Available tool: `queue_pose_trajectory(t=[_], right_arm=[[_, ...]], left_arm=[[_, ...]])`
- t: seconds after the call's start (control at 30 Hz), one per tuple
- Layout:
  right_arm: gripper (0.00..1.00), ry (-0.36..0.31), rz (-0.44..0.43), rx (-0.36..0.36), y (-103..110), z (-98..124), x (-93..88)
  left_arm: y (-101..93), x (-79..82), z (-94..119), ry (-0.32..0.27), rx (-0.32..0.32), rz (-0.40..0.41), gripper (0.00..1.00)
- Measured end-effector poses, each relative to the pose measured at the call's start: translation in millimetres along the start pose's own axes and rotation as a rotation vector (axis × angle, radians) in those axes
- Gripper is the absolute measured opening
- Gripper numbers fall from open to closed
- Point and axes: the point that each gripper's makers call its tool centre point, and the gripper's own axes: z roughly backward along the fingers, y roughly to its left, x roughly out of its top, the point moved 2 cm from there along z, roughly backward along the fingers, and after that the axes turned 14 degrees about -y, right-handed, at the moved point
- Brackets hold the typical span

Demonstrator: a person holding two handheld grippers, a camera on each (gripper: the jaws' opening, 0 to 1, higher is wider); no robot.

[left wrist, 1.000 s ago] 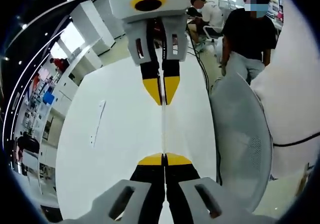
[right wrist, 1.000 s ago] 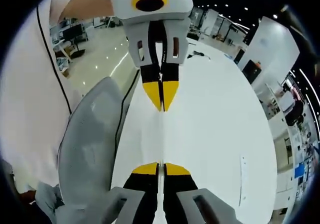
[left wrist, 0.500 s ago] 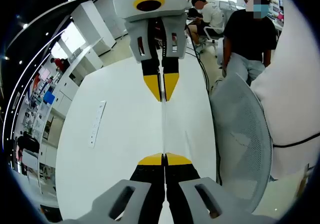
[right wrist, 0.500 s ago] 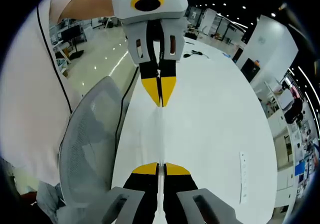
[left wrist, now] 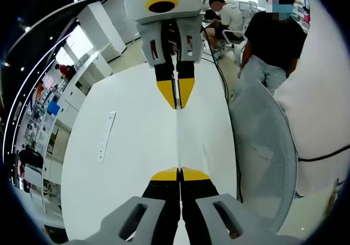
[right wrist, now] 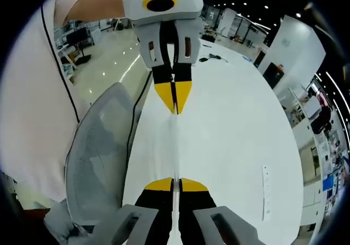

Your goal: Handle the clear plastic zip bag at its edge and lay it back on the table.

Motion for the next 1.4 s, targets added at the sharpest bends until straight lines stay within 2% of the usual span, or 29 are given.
queue_pose_trajectory(t=[1.4], right_arm=[[0.00,0.059,-0.011,-0.025,-3.9,15.1,-26.3]], left_arm=[[4.9,-8.5,2.8,0.000,0.020,0.014,0.00]])
